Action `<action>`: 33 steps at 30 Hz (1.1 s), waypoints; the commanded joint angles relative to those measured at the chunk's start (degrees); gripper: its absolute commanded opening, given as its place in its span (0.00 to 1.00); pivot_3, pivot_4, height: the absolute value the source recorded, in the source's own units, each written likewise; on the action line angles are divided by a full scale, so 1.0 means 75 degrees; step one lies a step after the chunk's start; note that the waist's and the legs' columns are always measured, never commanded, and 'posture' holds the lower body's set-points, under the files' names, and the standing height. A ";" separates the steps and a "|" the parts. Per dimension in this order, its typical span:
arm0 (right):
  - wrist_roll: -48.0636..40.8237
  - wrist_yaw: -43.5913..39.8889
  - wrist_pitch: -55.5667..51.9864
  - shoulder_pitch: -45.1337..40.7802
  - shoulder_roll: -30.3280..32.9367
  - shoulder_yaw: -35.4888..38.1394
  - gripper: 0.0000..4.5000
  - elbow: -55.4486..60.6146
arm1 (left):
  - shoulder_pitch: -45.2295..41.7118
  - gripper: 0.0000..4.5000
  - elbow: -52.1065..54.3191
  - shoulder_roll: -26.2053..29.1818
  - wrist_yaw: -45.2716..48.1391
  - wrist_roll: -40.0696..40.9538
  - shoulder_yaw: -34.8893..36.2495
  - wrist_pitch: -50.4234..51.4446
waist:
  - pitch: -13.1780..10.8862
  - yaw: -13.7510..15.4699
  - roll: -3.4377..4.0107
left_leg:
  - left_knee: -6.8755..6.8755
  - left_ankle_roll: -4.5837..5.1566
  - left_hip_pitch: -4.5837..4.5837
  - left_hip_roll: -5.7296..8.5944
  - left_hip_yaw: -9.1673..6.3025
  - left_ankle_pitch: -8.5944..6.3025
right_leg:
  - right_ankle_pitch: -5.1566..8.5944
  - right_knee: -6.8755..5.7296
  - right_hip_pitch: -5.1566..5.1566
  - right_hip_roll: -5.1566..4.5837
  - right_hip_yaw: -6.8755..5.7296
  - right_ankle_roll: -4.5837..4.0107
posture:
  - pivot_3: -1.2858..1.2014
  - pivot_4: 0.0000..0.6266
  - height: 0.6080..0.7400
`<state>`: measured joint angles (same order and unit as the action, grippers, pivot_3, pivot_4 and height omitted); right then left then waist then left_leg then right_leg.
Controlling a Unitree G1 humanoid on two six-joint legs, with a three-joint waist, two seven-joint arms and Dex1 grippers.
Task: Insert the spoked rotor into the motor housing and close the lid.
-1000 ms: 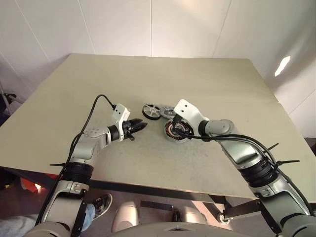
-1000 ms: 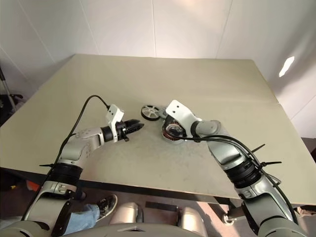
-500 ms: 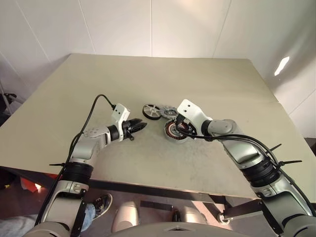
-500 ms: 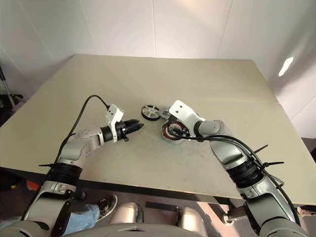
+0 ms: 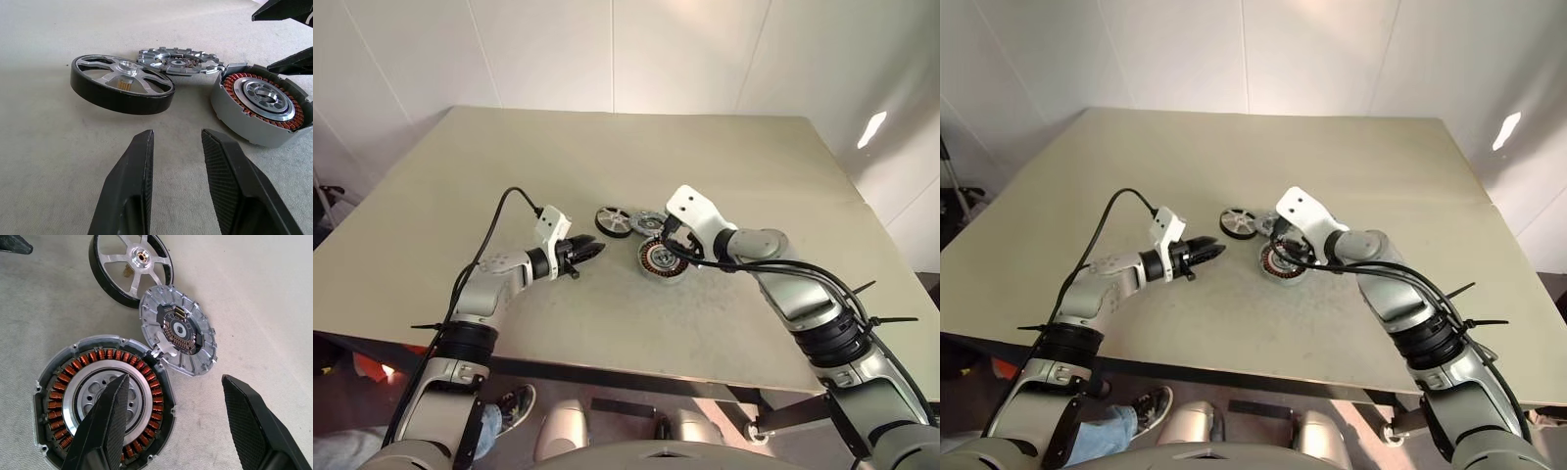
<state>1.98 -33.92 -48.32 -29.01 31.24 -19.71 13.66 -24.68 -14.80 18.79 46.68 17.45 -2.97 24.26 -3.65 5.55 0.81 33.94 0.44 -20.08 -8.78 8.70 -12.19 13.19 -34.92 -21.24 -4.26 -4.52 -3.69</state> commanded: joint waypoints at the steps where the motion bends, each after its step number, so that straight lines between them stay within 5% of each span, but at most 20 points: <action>1: -0.0067 -0.0021 -0.0107 -0.0003 -0.0084 0.0104 0.75 0.0384 | -0.0172 0.36 0.0157 0.0058 0.0038 -0.0015 0.0034 -0.0129 | 0.0000 0.0001 0.0000 | 0.0000 0.0000 0.0001 0.0000 0.0000 0.0000 | 0.0000 0.0000 0.0001 0.0000 0.0000 0.0000 | 0.52 0.00 1.00; 21: -0.0136 0.0081 -0.0081 0.0003 -0.0351 0.0447 0.75 0.0049 | -0.0180 0.36 0.0153 0.0029 0.0024 -0.0029 0.0018 -0.0131 | 0.0001 -0.0001 -0.0003 | 0.0003 0.0000 0.0003 -0.0001 -0.0001 -0.0001 | 0.0000 -0.0001 0.0004 0.0000 0.0000 0.0000 | 0.52 0.00 1.00; 24: -0.0243 0.0117 -0.0037 0.0057 -0.0423 0.0624 0.62 0.0142 | -0.0171 0.37 0.0155 0.0022 0.0019 -0.0029 0.0014 -0.0124 | 0.0001 0.0000 -0.0003 | 0.0003 0.0001 0.0003 -0.0001 -0.0001 -0.0001 | 0.0000 -0.0001 0.0004 0.0000 0.0000 0.0000 | 0.52 0.00 1.00; 31: -0.0381 0.0039 -0.0139 0.0142 -0.0415 0.0602 0.07 0.0245 | -0.0169 0.37 0.0127 0.0029 0.0008 -0.0037 0.0026 -0.0125 | 0.0000 0.0000 -0.0003 | 0.0003 0.0001 0.0003 0.0000 0.0000 -0.0001 | 0.0000 0.0000 0.0004 0.0000 0.0000 0.0000 | 0.52 0.00 1.00; 33: -0.0367 0.0052 -0.0165 0.0107 -0.0414 0.0573 0.01 0.0200 | -0.0163 0.37 0.0127 0.0029 0.0003 -0.0040 0.0027 -0.0123 | 0.0001 0.0001 -0.0003 | 0.0003 0.0001 0.0004 -0.0001 0.0000 -0.0001 | 0.0000 0.0000 0.0004 0.0000 0.0000 0.0000 | 0.52 0.00 1.00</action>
<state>-0.35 -33.60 -49.56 -27.15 28.24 -16.44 12.57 -24.76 -14.88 18.79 46.67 17.28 -3.01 24.25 -3.65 5.55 0.79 33.96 0.45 -20.05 -8.79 8.70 -12.20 13.19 -34.92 -21.21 -4.26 -4.52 -3.69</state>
